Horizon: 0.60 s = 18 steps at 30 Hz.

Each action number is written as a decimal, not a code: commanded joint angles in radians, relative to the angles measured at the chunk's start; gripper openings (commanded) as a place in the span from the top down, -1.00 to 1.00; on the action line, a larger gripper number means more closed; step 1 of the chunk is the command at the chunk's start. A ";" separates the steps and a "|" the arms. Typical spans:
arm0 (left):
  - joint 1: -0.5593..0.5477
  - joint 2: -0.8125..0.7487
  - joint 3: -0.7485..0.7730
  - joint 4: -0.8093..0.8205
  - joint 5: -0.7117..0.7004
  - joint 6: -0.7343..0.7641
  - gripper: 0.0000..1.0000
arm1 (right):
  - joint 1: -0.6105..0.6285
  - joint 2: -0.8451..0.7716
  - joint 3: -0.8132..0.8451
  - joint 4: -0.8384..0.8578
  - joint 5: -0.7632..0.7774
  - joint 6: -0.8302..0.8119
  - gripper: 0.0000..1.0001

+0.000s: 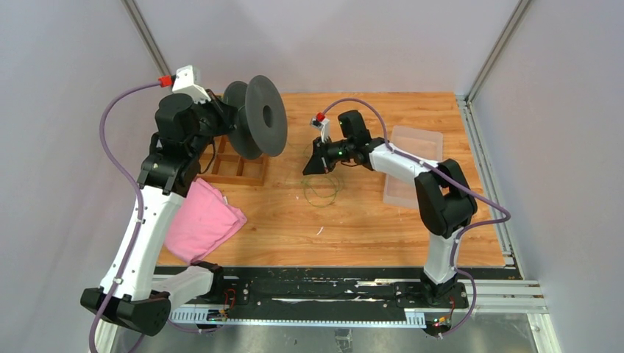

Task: Wrap the cables
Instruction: Wrap the cable around the cable reel.

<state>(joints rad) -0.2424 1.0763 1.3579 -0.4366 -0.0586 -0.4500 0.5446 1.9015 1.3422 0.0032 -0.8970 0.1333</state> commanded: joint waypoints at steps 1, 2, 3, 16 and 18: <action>0.012 0.016 0.033 0.059 -0.077 -0.023 0.99 | 0.046 -0.064 -0.028 0.022 -0.020 0.040 0.99; 0.013 0.025 0.031 0.065 -0.089 -0.018 0.99 | 0.058 -0.070 -0.032 0.019 -0.012 0.049 0.99; 0.012 0.033 0.026 0.075 -0.108 -0.014 0.99 | 0.072 -0.077 -0.033 0.009 -0.001 0.054 0.99; -0.024 0.112 -0.029 0.193 -0.284 0.090 0.99 | 0.226 -0.133 0.175 -0.338 0.030 -0.062 0.99; -0.050 0.110 -0.047 0.221 -0.320 0.121 0.99 | 0.243 -0.136 0.228 -0.393 0.030 -0.075 0.99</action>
<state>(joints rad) -0.2550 1.2018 1.3254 -0.3733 -0.2779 -0.3897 0.7570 1.8095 1.4509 -0.2352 -0.8669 0.1246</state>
